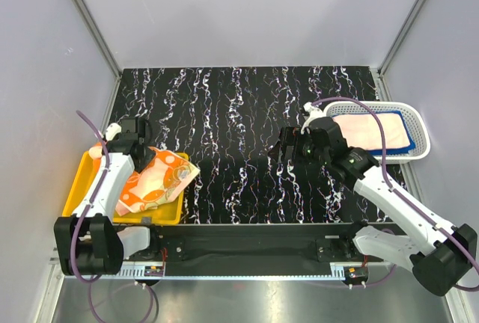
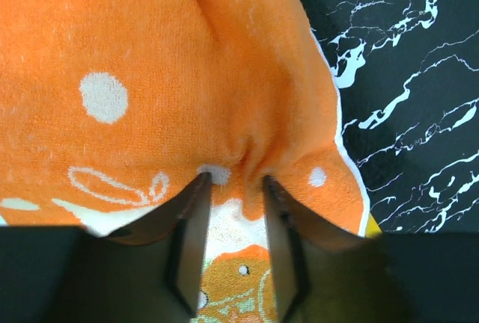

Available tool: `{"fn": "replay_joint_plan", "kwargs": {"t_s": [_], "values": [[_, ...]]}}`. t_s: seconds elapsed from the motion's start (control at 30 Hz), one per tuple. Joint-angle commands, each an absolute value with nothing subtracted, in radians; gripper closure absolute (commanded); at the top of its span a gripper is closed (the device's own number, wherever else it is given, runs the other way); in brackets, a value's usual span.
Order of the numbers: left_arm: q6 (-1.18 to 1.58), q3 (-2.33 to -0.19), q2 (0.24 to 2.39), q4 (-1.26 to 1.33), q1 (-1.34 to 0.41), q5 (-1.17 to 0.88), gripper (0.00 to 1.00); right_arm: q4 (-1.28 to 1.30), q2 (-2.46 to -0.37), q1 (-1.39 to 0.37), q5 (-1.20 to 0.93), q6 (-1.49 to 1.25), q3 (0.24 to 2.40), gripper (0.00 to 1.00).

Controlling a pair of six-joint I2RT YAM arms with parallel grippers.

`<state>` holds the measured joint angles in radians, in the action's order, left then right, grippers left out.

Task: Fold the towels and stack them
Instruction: Grab crumpled towel

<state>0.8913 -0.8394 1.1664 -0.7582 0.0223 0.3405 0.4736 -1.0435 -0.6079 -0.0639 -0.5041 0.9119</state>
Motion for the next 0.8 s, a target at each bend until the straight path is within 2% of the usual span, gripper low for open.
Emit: {"fn": "replay_joint_plan", "kwargs": {"t_s": [0.0, 0.03, 0.17, 0.2, 0.5, 0.77], "values": [[0.881, -0.839, 1.17, -0.718, 0.037, 0.351, 0.68, 0.439, -1.019, -0.614, -0.08, -0.485, 0.91, 0.0], [0.874, -0.841, 1.169, -0.724, 0.037, 0.348, 0.79, 0.439, -1.016, -0.612, -0.081, -0.485, 0.908, 0.0], [0.853, -0.851, 1.154, -0.73, 0.043, 0.357, 0.98, 0.433, -1.015, -0.614, -0.083, -0.486, 0.907, 0.0], [0.844, -0.853, 1.146, -0.732, 0.041, 0.362, 1.0, 0.433, -1.015, -0.614, -0.083, -0.485, 0.905, 0.0], [0.79, -0.876, 1.1, -0.724, 0.041, 0.316, 1.0, 0.431, -1.019, -0.614, -0.083, -0.488, 0.904, 0.0], [0.719, -1.063, 0.956, -0.814, 0.005, 0.324, 1.0, 0.434, -1.023, -0.612, -0.075, -0.494, 0.92, 0.0]]}}
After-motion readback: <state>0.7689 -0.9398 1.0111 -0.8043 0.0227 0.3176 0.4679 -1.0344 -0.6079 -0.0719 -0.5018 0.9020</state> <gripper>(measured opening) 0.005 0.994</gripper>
